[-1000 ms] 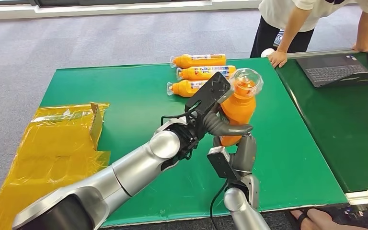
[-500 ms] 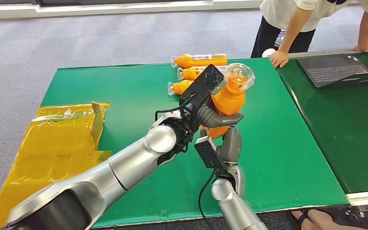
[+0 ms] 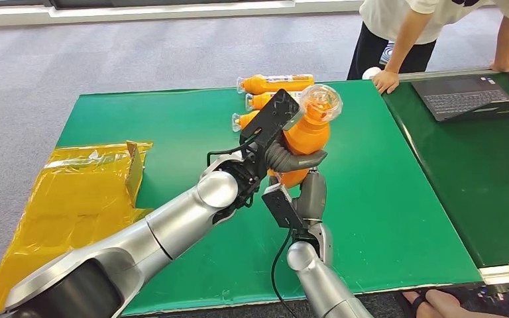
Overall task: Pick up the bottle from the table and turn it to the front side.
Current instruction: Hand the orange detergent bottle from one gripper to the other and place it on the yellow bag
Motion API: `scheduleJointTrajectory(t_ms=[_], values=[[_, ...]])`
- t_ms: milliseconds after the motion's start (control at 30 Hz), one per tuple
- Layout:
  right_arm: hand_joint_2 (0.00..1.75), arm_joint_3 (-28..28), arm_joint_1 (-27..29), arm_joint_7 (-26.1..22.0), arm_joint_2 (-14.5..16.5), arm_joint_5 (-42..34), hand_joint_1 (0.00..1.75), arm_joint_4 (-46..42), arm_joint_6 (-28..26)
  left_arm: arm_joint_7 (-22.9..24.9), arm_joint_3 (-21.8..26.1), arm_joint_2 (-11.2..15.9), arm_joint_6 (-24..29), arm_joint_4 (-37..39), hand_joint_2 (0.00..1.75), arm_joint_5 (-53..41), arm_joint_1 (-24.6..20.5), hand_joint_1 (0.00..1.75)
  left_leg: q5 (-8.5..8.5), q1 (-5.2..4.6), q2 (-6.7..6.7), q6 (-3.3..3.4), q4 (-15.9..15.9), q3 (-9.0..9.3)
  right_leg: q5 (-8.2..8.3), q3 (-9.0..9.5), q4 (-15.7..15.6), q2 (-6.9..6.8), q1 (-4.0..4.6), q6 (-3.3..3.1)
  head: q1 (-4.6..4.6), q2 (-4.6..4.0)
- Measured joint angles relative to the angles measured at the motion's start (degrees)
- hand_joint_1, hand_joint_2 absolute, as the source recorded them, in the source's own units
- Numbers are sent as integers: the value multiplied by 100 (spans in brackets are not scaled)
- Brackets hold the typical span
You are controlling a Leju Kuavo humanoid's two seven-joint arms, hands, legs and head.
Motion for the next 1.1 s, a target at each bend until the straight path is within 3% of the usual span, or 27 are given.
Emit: scheduleJointTrajectory(t_ms=[233,367,567,700,1067,1100], values=[[175,0,-32,-2,11,-10,175,47,-8,-6,0,16,-3,8,175,-51,-8,175,0,0,0,0,0,0,0,0,0,0,0,0,0,0],[175,0,-35,-2,11,-12,3,55,-8,-8,0,18,-5,10,175,-57,-8,175,0,0,0,0,1,0,0,0,0,0,0,0,0,0],[175,0,-34,-3,9,-14,0,50,-4,-136,0,16,-35,57,175,-150,-19,175,0,0,1,0,1,1,0,-1,0,1,0,0,0,0],[0,0,-1,62,-35,35,0,-46,24,-303,13,13,-97,145,175,-406,-32,175,0,0,1,0,1,1,0,-1,0,1,0,0,0,0],[0,13,536,389,-240,428,0,-1015,282,-374,744,-4,-456,150,175,-1860,161,175,-1,-1,1,0,1,-2,0,-4,-1,2,-1,0,-1,0],[44,15,582,428,-250,481,0,-1111,310,-378,814,5,-427,139,175,-1976,186,175,-1,0,0,0,1,-2,0,-4,-1,2,0,0,-1,0]])
